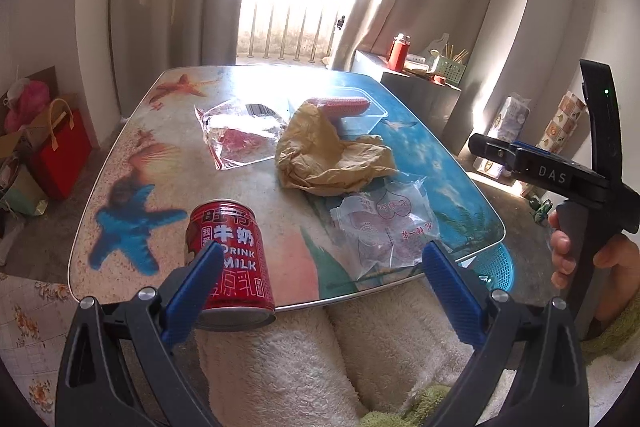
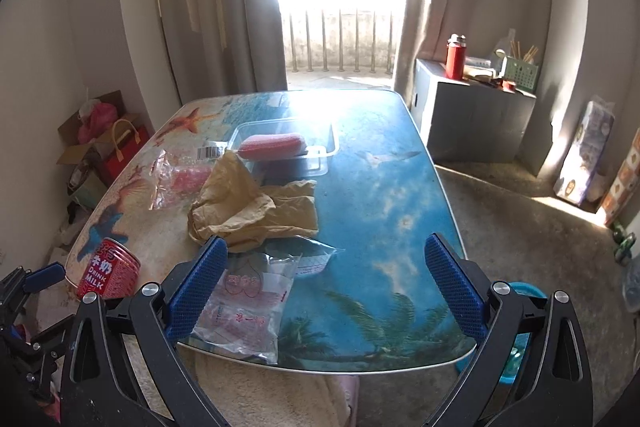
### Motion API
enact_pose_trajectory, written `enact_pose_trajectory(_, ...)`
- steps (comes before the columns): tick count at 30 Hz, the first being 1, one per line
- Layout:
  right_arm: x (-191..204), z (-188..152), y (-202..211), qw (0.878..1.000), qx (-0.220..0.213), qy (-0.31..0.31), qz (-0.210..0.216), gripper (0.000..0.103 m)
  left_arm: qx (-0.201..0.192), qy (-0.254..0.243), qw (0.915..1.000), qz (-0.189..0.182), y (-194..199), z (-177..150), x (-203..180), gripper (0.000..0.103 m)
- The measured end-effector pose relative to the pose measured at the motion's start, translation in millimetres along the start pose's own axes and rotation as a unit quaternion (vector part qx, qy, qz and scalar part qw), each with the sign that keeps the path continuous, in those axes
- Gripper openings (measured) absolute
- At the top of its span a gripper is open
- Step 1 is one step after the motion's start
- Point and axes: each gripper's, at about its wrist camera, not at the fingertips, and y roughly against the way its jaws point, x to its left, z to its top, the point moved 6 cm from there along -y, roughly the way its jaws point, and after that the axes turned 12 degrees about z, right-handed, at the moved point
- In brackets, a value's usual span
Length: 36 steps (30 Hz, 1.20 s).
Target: Collect trash
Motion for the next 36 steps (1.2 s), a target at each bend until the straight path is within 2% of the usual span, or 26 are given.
enact_pose_trajectory(7, 0.7, 18.2, -26.6, 0.996, 0.017, -0.054, 0.064, 0.095, 0.007, -0.005, 0.9992, -0.039, -13.4, 21.9, 0.2, 0.097)
enact_pose_trajectory(12, -12.0, 20.2, -39.3, 0.992, 0.028, -0.091, 0.087, 0.095, -0.015, -0.032, 0.9987, -0.037, -22.8, 55.7, 0.2, 0.097)
enact_pose_trajectory(16, -19.9, 19.6, -44.5, 0.989, 0.033, -0.106, 0.097, 0.095, 0.013, -0.013, 0.9992, -0.034, -37.5, 69.0, 11.3, 0.097)
enact_pose_trajectory(18, -22.2, 19.7, -45.8, 0.988, 0.033, -0.107, 0.102, 0.095, 0.041, -0.011, 0.9989, -0.023, -45.2, 61.4, 19.4, 0.097)
enact_pose_trajectory(21, -25.2, 18.2, -52.6, 0.987, 0.04, -0.11, 0.11, 0.095, 0.094, -0.019, 0.9948, 0.035, -62.3, 37.1, 34.8, 0.094)
enact_pose_trajectory(25, -25.2, 17.5, -65.4, 0.984, 0.055, -0.114, 0.126, 0.095, 0.151, -0.001, 0.9852, 0.081, -79.5, 7.5, 52.7, 0.079)
enact_pose_trajectory(30, -21.8, 22.8, -69.4, 0.982, 0.059, -0.107, 0.144, 0.095, 0.191, 0.022, 0.9778, 0.084, -90.1, -7.2, 59.2, 0.069)
enact_pose_trajectory(36, -21.1, 45.7, -69.2, 0.981, 0.055, -0.083, 0.165, 0.094, 0.187, 0.016, 0.9783, 0.088, -93.3, -5.0, 55.4, 0.066)
